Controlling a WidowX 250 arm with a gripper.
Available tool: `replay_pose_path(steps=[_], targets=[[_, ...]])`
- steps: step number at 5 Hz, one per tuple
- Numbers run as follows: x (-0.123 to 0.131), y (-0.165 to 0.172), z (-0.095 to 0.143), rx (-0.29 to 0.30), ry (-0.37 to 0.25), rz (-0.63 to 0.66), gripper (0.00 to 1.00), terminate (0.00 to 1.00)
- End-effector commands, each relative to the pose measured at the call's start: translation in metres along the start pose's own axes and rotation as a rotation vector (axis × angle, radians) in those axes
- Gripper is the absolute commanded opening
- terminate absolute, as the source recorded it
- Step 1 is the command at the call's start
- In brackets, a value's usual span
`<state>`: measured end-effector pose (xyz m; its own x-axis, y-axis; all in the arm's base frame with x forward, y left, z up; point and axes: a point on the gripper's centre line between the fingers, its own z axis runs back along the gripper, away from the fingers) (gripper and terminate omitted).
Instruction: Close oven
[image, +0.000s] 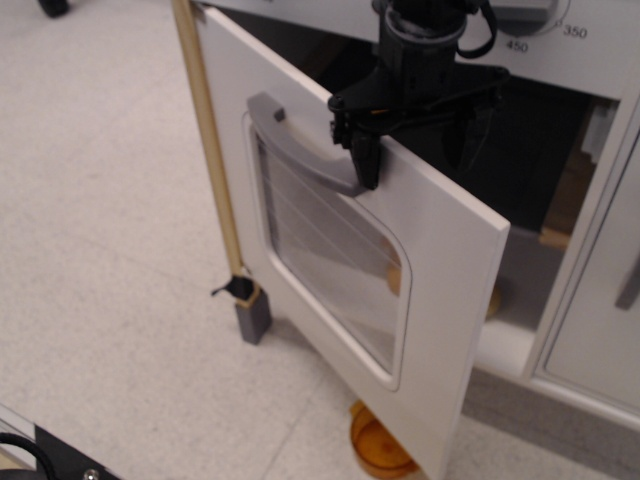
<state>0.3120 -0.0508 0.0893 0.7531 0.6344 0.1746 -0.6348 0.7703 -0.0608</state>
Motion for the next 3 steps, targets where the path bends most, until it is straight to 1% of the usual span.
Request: replay_pose_path(steps=[1,2,3], targets=[[0.005,0.032,0.074,-0.041,-0.032,-0.127,1.0,0.0],[-0.011,0.066,0.067,-0.004,0.032,-0.312,1.0,0.0],[-0.025,0.087,0.035,0.022,-0.034,-0.409,1.0,0.0]])
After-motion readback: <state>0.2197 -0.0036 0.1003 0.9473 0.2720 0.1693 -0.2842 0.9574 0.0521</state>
